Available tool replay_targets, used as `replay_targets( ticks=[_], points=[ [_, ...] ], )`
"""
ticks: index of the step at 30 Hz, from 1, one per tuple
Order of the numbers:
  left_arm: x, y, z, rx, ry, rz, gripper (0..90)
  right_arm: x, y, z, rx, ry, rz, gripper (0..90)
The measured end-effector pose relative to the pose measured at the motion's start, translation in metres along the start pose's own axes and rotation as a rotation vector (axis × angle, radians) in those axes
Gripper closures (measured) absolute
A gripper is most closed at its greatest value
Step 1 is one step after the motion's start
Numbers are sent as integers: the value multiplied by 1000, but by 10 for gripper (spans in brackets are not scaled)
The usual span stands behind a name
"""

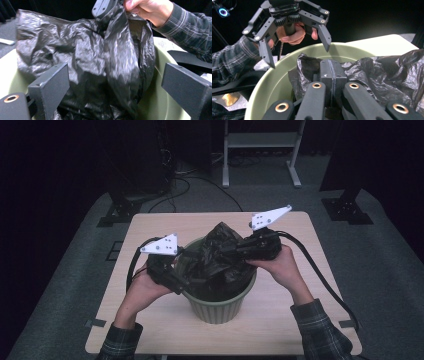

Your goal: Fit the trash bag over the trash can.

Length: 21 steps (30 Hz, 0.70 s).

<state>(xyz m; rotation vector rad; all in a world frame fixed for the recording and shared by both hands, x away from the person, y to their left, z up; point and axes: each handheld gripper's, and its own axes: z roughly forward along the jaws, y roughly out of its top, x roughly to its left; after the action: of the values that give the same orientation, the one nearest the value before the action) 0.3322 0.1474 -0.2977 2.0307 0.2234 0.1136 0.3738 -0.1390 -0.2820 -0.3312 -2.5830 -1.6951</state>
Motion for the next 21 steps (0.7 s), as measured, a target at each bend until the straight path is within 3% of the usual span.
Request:
replay_targets(
  ticks=[9,15,20,21],
  points=[
    [5,-2,8,37,7,-21,136,3,7,22,30,28,-20,894],
    [8,-3,11,43,-10,-38,295,2,9,24,14,40,-11,893],
    [11,-2,12,43,-33,-30,479,2,9,25,1,46,-9,890],
    [11,-2,12,42,-39,-27,553,2,9,24,-6,49,-8,890]
  ],
)
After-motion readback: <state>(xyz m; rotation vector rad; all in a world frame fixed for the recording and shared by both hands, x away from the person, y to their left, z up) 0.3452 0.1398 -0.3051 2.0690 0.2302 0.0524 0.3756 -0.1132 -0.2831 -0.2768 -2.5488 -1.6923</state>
